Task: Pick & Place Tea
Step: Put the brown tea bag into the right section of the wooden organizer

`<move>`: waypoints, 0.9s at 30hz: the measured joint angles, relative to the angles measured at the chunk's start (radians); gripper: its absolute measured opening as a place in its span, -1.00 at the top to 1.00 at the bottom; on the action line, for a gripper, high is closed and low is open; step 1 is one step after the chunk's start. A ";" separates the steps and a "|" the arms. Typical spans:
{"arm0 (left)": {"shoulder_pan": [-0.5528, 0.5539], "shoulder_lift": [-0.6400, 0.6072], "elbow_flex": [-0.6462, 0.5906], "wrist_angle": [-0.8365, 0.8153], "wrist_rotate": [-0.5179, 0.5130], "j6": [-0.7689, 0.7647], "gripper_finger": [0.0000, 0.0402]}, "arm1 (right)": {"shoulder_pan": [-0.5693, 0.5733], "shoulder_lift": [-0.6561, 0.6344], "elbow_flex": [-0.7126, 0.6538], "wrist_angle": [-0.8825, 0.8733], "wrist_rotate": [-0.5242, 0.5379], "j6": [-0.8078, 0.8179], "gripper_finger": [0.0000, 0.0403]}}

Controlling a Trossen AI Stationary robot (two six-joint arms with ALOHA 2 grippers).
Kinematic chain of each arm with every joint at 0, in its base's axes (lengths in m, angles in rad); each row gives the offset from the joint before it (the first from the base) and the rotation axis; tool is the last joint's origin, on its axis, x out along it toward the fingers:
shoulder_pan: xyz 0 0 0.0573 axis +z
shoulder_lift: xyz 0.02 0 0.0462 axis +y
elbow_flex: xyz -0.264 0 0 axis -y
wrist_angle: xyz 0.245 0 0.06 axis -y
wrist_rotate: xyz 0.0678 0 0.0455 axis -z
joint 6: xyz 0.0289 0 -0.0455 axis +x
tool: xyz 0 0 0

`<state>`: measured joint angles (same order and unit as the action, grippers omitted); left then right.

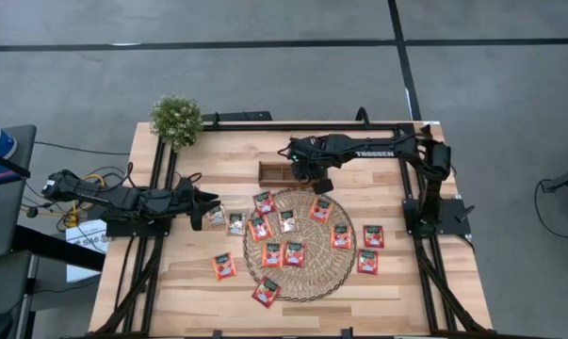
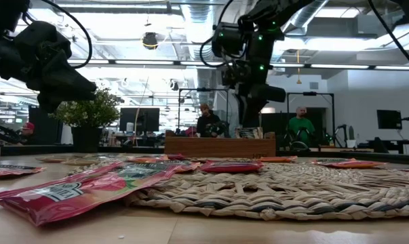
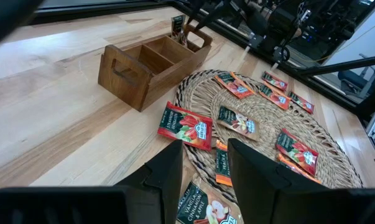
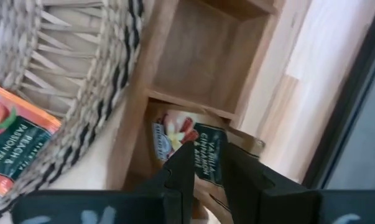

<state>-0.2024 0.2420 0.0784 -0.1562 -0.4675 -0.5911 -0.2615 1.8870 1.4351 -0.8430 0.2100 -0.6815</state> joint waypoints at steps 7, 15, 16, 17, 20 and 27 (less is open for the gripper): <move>0.000 0.000 0.000 0.000 0.000 0.000 0.41 | -0.011 0.000 -0.001 0.022 -0.001 0.000 0.67; 0.000 0.000 0.000 0.000 0.000 0.000 0.41 | -0.025 0.000 -0.001 0.022 -0.001 0.000 0.67; 0.000 0.000 0.000 0.000 0.000 0.000 0.41 | -0.024 0.000 -0.001 0.022 -0.001 0.000 0.67; 0.000 0.000 0.000 0.000 0.000 0.000 0.41 | -0.024 0.000 -0.001 0.022 -0.001 0.000 0.67; 0.000 0.000 0.000 0.000 0.000 0.000 0.41 | -0.024 0.000 -0.001 0.022 -0.002 0.000 0.67; 0.000 0.000 0.000 0.000 0.000 0.000 0.41 | -0.024 0.000 -0.001 0.022 -0.002 -0.007 0.67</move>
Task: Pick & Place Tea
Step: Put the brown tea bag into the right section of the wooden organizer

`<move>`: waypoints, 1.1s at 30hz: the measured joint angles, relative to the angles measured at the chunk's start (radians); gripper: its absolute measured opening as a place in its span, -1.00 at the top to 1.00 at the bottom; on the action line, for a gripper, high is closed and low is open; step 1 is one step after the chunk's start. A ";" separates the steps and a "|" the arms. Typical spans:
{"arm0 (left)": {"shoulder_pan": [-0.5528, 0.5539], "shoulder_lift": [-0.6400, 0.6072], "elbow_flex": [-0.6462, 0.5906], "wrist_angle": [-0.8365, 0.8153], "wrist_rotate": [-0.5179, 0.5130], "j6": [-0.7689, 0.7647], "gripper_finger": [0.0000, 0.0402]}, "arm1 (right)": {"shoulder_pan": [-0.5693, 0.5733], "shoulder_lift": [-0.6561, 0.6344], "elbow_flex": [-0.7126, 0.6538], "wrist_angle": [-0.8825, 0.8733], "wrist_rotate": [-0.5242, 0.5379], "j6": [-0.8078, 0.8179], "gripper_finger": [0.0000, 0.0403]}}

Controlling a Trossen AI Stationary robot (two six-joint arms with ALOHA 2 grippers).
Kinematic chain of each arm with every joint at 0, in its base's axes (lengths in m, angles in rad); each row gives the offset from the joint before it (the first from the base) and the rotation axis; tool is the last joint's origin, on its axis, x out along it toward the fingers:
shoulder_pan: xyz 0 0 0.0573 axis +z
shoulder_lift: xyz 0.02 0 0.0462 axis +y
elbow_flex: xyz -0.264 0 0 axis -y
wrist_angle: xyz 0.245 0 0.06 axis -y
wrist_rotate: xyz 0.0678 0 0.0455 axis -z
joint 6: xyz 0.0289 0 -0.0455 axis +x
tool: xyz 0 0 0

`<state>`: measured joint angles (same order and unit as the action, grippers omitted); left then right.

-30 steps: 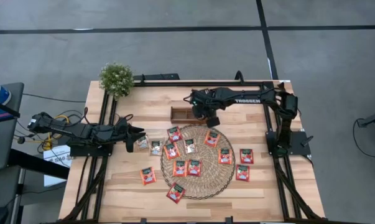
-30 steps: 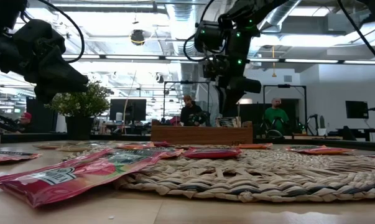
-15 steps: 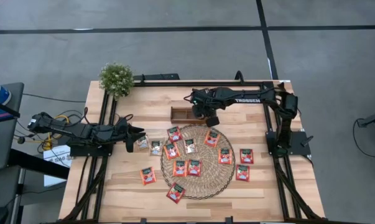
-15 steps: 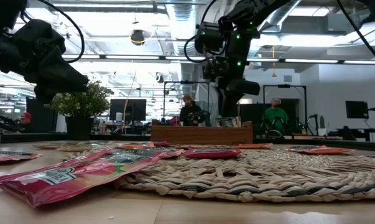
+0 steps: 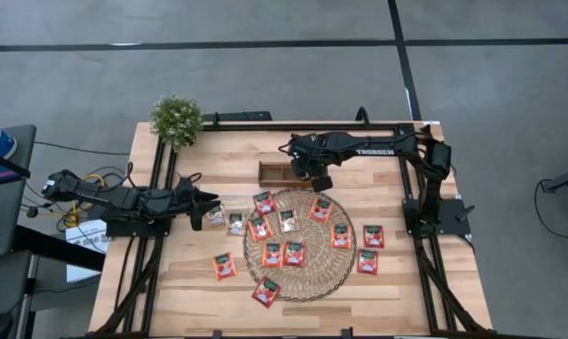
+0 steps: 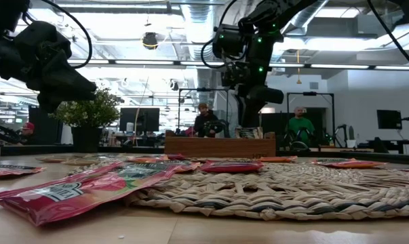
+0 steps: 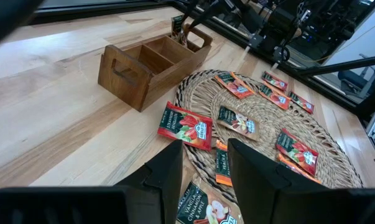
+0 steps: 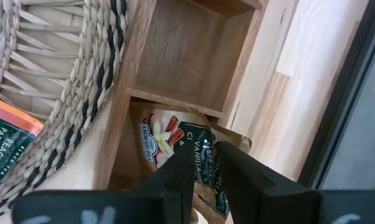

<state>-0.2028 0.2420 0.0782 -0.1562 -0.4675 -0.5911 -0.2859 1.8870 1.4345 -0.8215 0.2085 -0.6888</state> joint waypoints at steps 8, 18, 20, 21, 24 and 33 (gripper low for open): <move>0.000 0.000 0.000 0.000 0.000 -0.001 0.41 | 0.003 0.058 0.000 -0.047 0.016 0.005 0.71; 0.000 0.000 0.000 0.001 0.000 -0.001 0.41 | 0.029 0.095 0.004 -0.026 0.055 0.016 0.87; 0.000 0.000 0.000 0.001 0.000 -0.001 0.41 | 0.029 0.095 0.004 -0.031 0.056 0.019 0.92; 0.000 0.000 0.000 0.001 0.000 -0.001 0.41 | 0.029 0.095 0.009 -0.041 0.056 0.022 0.94; 0.000 0.000 0.000 0.001 0.000 -0.001 0.41 | 0.029 0.094 0.037 -0.053 0.057 0.027 0.99; 0.000 0.000 0.000 0.001 0.000 -0.001 0.41 | 0.007 0.093 0.116 -0.090 0.086 0.027 1.00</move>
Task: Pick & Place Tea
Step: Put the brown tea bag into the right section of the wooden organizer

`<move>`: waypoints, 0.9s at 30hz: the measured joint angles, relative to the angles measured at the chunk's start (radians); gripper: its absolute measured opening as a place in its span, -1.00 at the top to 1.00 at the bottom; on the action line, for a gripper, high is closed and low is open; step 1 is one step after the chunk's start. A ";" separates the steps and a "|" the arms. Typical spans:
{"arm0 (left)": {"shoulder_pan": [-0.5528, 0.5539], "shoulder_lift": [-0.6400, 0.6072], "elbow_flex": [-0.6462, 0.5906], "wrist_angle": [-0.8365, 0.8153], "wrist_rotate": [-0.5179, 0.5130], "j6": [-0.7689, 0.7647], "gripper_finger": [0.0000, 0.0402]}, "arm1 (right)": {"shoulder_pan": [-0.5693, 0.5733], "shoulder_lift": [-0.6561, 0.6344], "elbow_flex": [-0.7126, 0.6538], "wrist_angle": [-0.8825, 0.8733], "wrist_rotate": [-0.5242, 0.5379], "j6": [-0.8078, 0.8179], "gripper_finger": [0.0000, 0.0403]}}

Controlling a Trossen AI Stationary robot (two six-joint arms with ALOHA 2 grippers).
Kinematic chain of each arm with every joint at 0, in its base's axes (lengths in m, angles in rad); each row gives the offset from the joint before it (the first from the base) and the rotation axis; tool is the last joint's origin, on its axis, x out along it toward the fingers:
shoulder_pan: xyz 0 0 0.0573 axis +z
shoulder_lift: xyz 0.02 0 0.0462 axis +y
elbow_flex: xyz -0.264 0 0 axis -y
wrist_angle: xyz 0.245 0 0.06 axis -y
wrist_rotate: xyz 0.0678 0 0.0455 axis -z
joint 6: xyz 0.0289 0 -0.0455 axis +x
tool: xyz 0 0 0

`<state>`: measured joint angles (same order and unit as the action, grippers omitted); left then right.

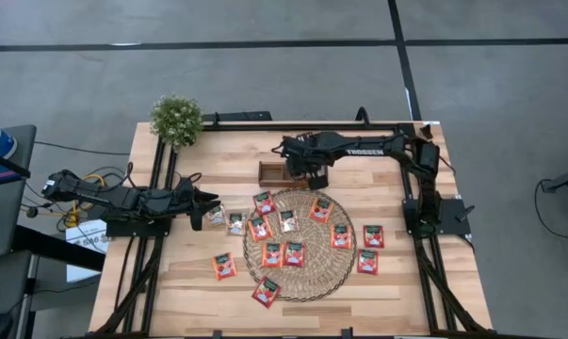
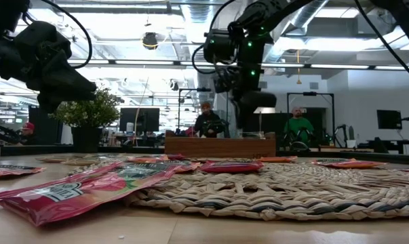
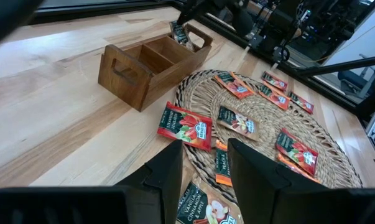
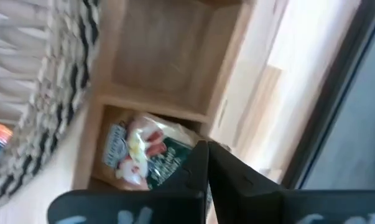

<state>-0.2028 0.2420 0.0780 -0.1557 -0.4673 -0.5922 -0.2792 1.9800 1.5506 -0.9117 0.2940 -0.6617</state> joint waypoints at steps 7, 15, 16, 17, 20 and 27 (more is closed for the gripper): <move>0.000 0.000 0.000 0.000 0.000 0.000 0.41 | 0.035 -0.015 0.135 -0.181 -0.020 0.098 1.00; 0.000 0.000 0.000 0.000 0.000 -0.001 0.41 | 0.263 -0.121 0.222 -0.158 -0.072 0.139 1.00; 0.000 0.000 0.000 0.000 0.000 -0.001 0.41 | 0.285 -0.125 0.222 -0.154 -0.080 0.141 1.00; 0.000 0.000 0.000 0.000 0.000 -0.001 0.41 | 0.304 -0.127 0.222 -0.158 -0.086 0.153 1.00; 0.000 0.000 0.000 0.005 0.000 -0.001 0.41 | 0.346 -0.127 0.222 -0.176 -0.093 0.243 1.00; 0.000 0.000 -0.003 0.029 0.028 0.000 0.41 | 0.435 -0.128 0.211 -0.253 -0.164 0.443 1.00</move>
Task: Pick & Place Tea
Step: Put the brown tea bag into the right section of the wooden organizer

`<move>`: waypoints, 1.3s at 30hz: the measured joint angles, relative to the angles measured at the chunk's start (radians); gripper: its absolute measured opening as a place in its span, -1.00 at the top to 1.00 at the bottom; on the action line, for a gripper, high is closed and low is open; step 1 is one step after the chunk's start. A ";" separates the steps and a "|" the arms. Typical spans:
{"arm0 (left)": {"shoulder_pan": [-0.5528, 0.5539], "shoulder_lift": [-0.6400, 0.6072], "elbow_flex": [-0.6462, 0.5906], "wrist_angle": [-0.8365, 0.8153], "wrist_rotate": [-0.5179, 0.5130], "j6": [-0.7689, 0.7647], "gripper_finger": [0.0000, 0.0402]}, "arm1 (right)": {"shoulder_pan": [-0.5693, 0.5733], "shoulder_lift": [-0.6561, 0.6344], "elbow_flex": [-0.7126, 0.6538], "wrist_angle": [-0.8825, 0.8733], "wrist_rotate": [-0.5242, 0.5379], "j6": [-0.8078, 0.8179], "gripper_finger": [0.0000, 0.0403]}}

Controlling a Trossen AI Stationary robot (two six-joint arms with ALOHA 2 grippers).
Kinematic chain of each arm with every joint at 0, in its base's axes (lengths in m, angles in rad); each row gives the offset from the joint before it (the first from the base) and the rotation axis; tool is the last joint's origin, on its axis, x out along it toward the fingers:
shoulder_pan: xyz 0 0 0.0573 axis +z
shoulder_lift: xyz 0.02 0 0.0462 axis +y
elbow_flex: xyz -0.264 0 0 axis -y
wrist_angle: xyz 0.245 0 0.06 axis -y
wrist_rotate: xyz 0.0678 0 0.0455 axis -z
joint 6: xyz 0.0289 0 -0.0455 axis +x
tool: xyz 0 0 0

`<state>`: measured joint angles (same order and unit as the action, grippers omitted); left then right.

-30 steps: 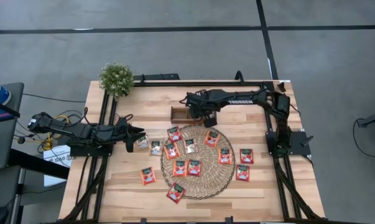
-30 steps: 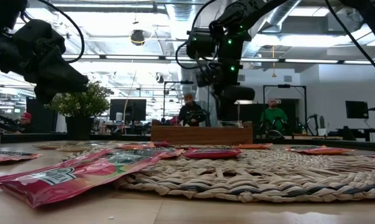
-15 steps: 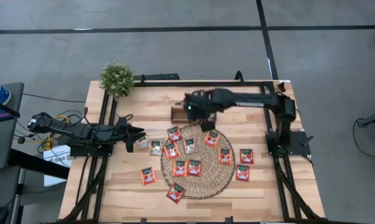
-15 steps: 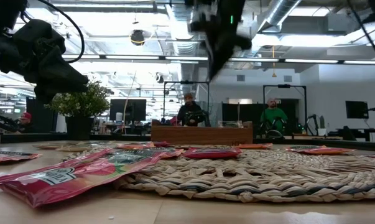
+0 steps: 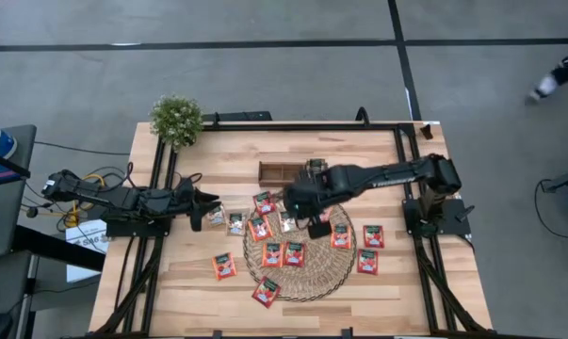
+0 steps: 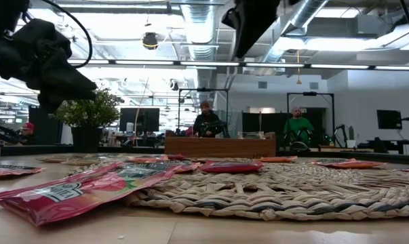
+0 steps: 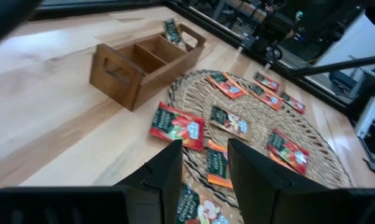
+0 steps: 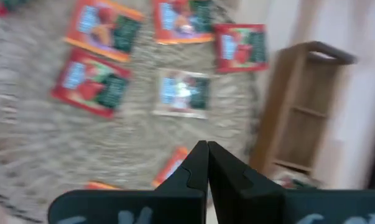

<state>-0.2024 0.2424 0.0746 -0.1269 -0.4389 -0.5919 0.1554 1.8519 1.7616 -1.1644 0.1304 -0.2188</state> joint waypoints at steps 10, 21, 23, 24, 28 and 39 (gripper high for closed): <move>0.000 0.072 0.000 0.006 0.095 0.050 0.41 | 0.149 0.000 -0.033 0.060 0.007 0.205 1.00; 0.000 0.228 0.060 0.032 0.126 0.123 0.41 | 0.256 0.000 -0.033 -0.071 0.161 0.444 1.00; 0.000 0.264 0.087 0.023 0.125 0.142 0.41 | 0.268 -0.006 -0.033 -0.118 0.202 0.481 1.00; 0.000 0.280 0.099 0.016 0.124 0.154 0.41 | 0.270 -0.013 -0.033 -0.142 0.222 0.492 1.00; 0.000 0.347 0.137 0.010 0.123 0.162 0.41 | 0.261 -0.056 -0.033 -0.196 0.287 0.516 1.00; 0.000 0.466 0.204 -0.015 0.144 0.127 0.41 | 0.214 -0.471 -0.448 0.086 0.324 0.634 1.00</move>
<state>-0.2025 0.7081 0.2790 -0.1424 -0.2953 -0.4653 0.3692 1.3813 1.3136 -1.0786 0.4546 0.4156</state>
